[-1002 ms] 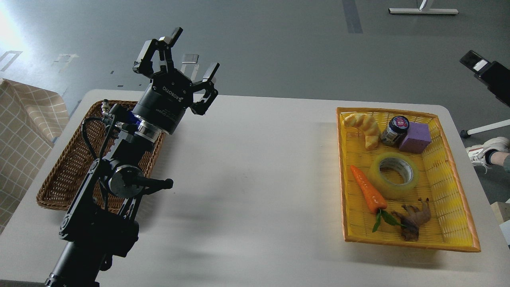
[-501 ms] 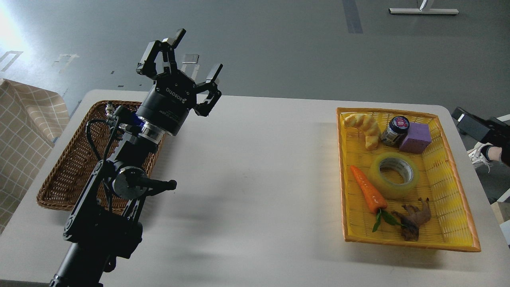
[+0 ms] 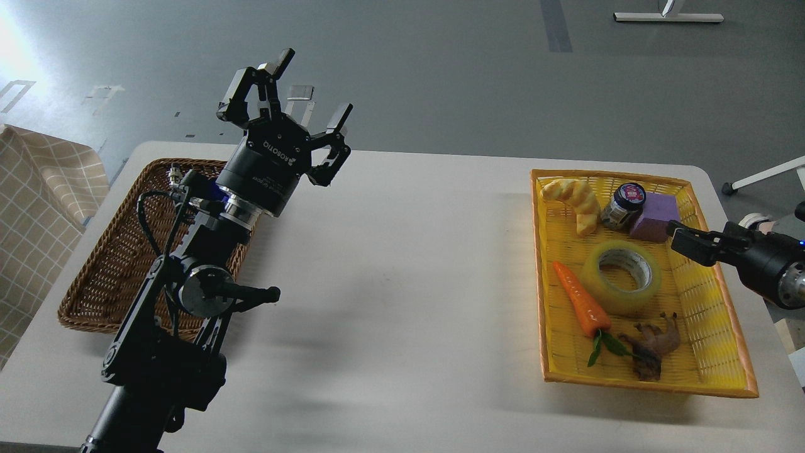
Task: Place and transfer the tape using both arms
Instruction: 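Reach the right gripper into the tray toward the yellow tape roll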
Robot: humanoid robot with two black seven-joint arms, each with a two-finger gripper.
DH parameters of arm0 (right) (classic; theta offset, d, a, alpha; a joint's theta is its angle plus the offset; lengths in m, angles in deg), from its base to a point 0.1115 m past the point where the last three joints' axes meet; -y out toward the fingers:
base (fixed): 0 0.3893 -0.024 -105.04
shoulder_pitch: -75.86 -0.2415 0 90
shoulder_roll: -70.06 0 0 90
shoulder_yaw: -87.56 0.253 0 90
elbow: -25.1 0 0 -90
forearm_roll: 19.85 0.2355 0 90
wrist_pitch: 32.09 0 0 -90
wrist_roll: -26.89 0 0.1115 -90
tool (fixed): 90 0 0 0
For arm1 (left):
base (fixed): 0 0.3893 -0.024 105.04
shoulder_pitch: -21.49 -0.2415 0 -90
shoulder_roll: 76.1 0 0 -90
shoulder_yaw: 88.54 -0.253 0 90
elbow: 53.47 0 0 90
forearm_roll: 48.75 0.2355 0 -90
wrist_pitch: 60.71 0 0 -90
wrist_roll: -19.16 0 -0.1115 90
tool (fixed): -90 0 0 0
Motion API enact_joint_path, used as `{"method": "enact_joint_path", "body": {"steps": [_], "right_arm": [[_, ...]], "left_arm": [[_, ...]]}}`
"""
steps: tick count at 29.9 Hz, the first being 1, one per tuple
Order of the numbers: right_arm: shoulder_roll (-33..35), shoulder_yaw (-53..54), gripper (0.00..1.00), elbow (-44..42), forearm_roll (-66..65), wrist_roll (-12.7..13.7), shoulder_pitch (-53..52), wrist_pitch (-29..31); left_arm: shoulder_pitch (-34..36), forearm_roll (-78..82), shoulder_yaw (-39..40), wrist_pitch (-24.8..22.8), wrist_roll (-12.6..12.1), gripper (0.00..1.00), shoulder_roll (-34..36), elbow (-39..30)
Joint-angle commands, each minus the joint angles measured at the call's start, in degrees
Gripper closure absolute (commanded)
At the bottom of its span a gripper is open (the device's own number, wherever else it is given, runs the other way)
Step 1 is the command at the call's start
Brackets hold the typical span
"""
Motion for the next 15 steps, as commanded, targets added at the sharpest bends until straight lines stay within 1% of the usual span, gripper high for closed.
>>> {"method": "enact_joint_path", "body": {"steps": [1, 6, 15], "right_arm": [[-1.0, -1.2, 0.00, -2.9, 0.1, -0.2, -1.6, -0.1], [-4.7, -3.2, 0.02, -4.4, -0.1, -0.1, -4.5, 0.0], [-6.1, -3.7, 0.03, -5.8, -0.3, -0.1, -4.8, 0.0]], "left_arm": [[0.1, 0.0, 0.0, 0.0, 0.0, 0.02, 0.0, -0.1], [0.0, 0.1, -0.1, 0.1, -0.1, 0.02, 0.0, -0.5], [-0.5, 0.1, -0.1, 0.2, -0.1, 0.02, 0.0, -1.1]]}}
